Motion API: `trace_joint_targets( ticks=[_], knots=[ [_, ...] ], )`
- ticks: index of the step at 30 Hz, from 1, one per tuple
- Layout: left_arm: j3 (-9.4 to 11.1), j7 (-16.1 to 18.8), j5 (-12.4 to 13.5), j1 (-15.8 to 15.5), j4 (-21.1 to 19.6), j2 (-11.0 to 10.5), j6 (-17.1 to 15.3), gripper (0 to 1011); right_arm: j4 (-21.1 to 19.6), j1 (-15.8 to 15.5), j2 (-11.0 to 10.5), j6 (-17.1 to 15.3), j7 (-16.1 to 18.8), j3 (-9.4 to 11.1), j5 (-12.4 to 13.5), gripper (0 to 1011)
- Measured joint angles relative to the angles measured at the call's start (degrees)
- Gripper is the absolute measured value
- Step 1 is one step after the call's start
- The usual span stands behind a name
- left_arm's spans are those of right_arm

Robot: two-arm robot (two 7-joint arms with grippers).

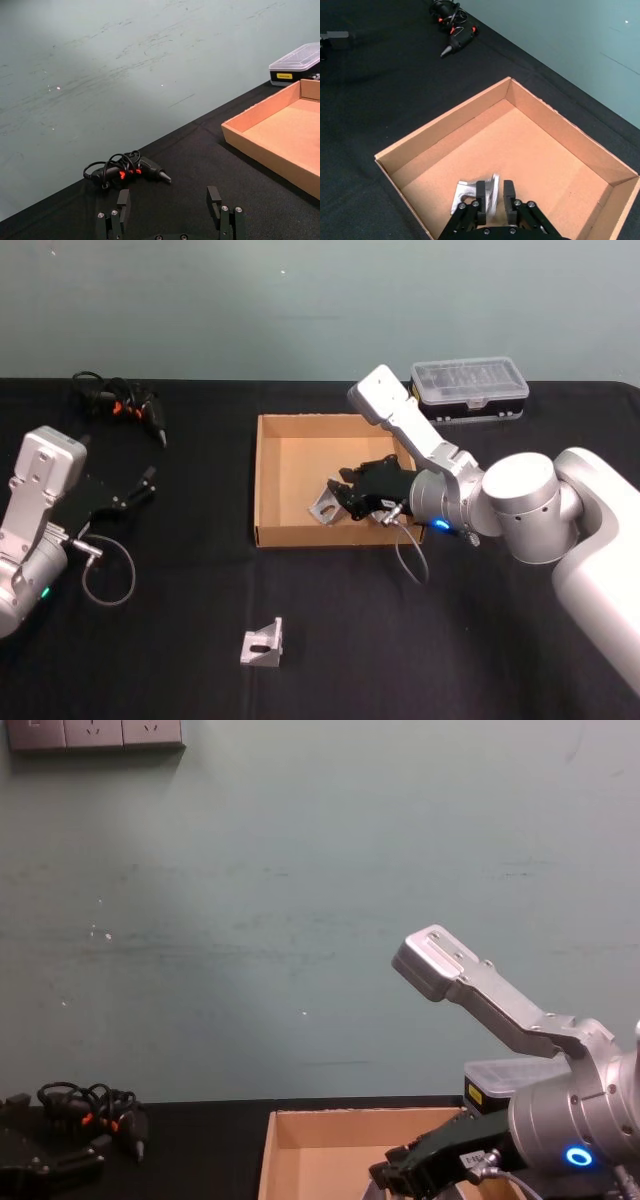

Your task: Use one hand to pick up the angle iron from the table and place it into the box.

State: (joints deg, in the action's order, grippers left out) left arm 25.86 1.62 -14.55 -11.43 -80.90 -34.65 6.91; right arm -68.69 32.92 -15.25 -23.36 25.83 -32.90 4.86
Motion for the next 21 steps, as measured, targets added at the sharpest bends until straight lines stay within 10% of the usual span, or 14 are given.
trace_joint_targets(
  ticks=[21],
  knots=[
    [0.0, 0.0, 0.0, 0.0, 0.0, 0.0, 0.0, 1000, -7.9, -4.9, -2.4, 2.7, 0.2, 4.7, 0.3, 849]
  ],
)
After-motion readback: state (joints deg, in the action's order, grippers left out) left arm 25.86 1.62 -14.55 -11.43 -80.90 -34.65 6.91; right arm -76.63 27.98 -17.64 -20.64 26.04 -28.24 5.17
